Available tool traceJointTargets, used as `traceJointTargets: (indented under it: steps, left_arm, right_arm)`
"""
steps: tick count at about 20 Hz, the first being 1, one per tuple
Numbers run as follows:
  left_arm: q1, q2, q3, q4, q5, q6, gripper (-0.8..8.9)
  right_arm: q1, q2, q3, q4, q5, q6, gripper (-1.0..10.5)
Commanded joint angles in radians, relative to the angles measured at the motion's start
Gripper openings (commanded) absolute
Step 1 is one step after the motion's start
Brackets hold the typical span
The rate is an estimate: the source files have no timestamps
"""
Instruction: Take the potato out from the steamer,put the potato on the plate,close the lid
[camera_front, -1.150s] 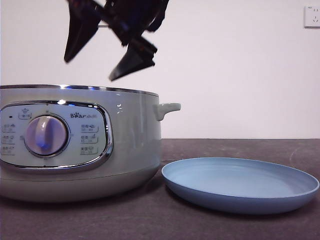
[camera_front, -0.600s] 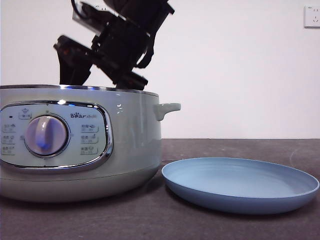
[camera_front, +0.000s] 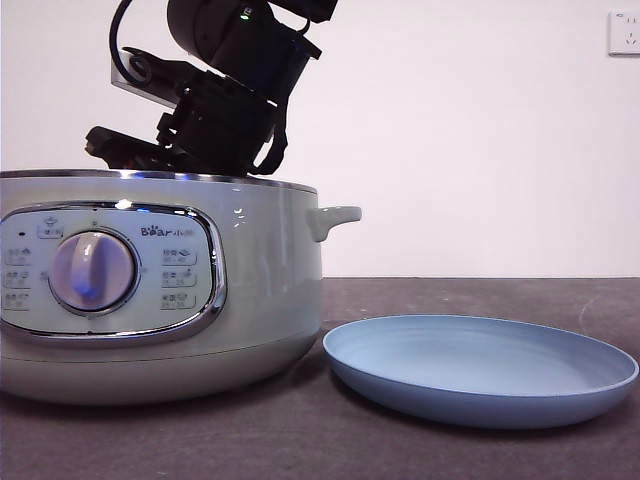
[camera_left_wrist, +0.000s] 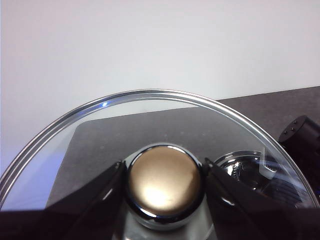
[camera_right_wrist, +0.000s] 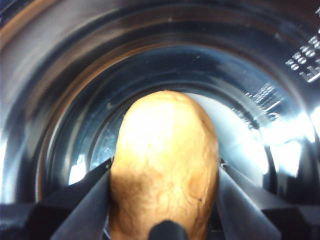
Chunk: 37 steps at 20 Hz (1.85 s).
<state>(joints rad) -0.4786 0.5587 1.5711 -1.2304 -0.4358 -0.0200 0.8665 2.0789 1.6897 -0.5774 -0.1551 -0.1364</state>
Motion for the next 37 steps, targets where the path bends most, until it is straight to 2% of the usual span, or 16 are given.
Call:
traceJointTargets:
  steps: [1,7,10,14,17,21,25,27,32,35,37]
  left_arm:
    - [0.0,-0.007,0.014,0.05,-0.006,-0.006,-0.09]
    - [0.0,0.006,0.014,0.131,0.006,-0.005,-0.09]
    - [0.0,0.053,0.014,0.162,0.064,0.007,-0.09]
    - [0.0,0.146,0.014,0.202,0.16,0.026,-0.09]
    - [0.0,0.196,0.014,0.244,0.222,0.041,-0.09]
    - [0.0,0.265,0.014,0.312,0.303,0.05,-0.09]
    - [0.0,0.333,0.014,0.363,0.378,0.05,-0.09]
    - [0.0,0.36,0.014,0.375,0.41,0.05,-0.09]
    - [0.0,0.454,0.014,0.4,0.5,0.05,-0.09]
    - [0.0,0.476,0.014,0.401,0.501,0.052,-0.09]
    - [0.0,0.478,0.014,0.401,0.501,0.052,-0.09]
  right_arm:
    - [0.0,-0.048,0.004,0.019,0.006,-0.013,-0.1]
    - [-0.009,-0.306,0.004,0.021,0.004,-0.022,-0.1]
    - [-0.027,-0.459,0.004,-0.02,0.005,-0.037,-0.1]
    - [-0.094,-0.623,0.004,-0.16,0.007,-0.037,-0.1]
    - [-0.142,-0.683,0.004,-0.264,0.019,-0.037,-0.1]
    - [-0.217,-0.734,0.004,-0.436,0.108,-0.027,-0.1]
    - [-0.299,-0.74,0.003,-0.603,0.109,0.042,-0.1]
    - [-0.33,-0.74,-0.001,-0.645,0.108,0.045,-0.1]
    - [-0.385,-0.74,-0.119,-0.606,0.099,0.063,-0.1]
    - [-0.396,-0.74,-0.315,-0.468,0.019,0.071,-0.1]
    - [-0.396,-0.736,-0.463,-0.337,-0.004,0.093,-0.1]
